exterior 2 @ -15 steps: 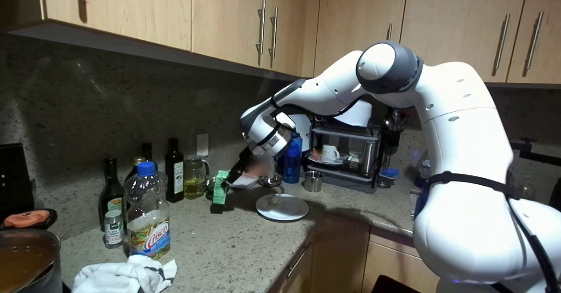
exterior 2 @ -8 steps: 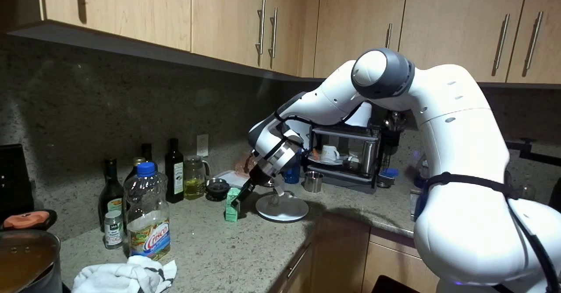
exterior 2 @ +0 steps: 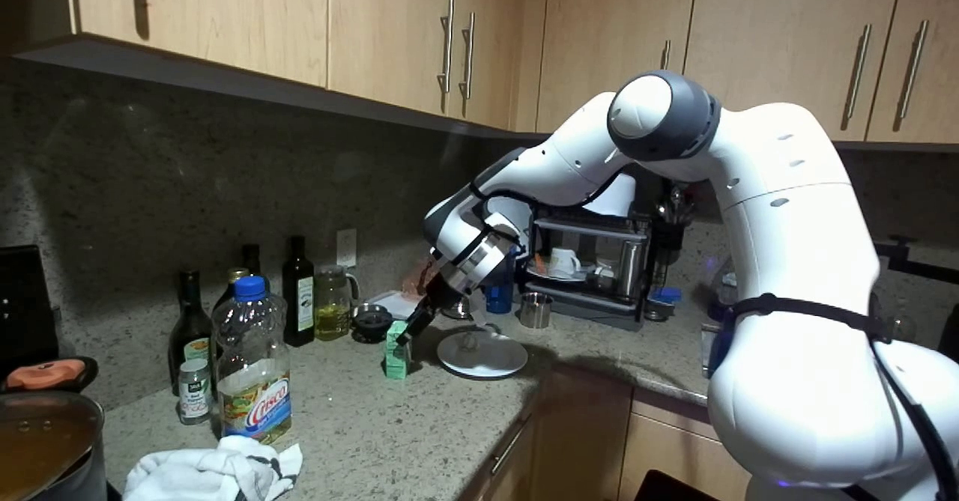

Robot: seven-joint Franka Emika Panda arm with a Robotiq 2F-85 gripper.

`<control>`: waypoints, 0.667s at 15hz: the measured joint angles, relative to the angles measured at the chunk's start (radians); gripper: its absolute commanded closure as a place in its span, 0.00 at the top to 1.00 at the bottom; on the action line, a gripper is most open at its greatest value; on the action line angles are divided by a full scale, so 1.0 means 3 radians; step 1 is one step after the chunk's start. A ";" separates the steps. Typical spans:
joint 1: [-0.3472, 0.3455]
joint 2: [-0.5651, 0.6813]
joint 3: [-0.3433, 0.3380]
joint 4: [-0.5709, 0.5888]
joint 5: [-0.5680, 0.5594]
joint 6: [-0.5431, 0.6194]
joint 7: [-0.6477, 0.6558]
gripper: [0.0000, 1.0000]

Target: Pick the green box from the plate and put it on the counter

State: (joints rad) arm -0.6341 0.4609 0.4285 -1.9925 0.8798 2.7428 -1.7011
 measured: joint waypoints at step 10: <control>0.0021 -0.0825 -0.0029 -0.0441 -0.0410 0.0089 0.0086 1.00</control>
State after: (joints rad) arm -0.6277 0.2133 0.4197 -2.1249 0.7570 2.7693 -1.6752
